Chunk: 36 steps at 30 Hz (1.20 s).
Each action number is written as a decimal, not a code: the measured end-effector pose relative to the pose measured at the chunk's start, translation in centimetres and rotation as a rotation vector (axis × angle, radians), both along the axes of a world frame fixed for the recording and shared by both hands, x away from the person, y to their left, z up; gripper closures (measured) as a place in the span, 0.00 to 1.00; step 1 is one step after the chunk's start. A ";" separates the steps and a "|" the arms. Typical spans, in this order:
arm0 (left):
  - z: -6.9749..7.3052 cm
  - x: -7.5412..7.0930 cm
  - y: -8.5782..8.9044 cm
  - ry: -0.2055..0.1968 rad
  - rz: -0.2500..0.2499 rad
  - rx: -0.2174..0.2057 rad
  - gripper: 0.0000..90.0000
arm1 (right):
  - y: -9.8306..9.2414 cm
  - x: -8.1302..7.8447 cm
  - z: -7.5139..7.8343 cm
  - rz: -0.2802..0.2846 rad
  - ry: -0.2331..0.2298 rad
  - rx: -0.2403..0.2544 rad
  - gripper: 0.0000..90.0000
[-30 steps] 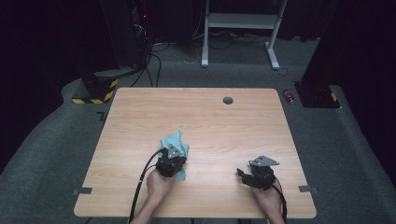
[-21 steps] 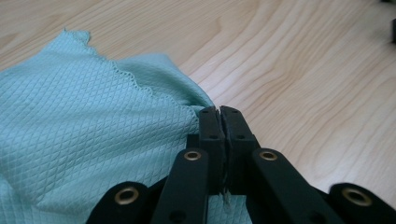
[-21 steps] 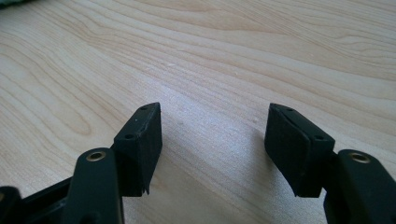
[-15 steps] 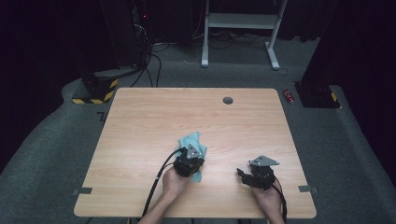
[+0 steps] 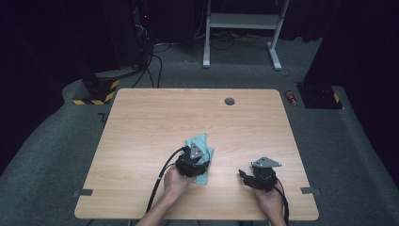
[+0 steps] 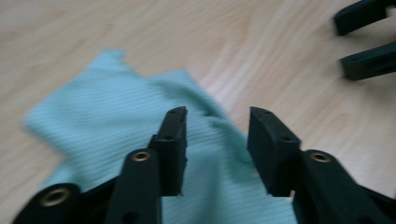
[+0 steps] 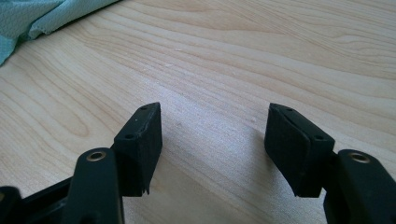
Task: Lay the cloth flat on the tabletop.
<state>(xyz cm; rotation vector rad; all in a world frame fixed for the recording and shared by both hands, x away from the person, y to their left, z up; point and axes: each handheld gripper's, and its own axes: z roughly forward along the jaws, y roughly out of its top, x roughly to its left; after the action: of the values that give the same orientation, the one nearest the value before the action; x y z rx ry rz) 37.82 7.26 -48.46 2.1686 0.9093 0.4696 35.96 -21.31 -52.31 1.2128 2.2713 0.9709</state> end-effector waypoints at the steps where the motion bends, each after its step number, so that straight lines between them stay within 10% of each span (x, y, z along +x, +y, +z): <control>1: 0.5 0.2 0.6 -0.009 0.032 0.005 0.58 | 0.0 0.0 0.0 0.000 0.000 0.000 0.41; 13: 0.7 2.1 0.0 0.044 0.091 0.005 0.56 | 0.0 0.0 0.0 0.000 0.000 0.000 0.41; 25: -1.0 4.2 -3.0 0.089 0.123 0.091 0.54 | 0.0 0.0 0.0 0.000 0.000 0.001 0.41; 36: -1.6 4.6 -2.7 0.122 0.088 0.094 0.92 | 0.0 0.0 0.0 0.001 0.001 0.001 0.40</control>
<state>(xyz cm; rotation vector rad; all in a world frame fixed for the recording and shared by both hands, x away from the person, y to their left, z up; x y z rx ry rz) 42.46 4.52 -50.02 2.2696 1.0720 0.4339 35.97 -21.33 -52.31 1.2126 2.2724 0.9719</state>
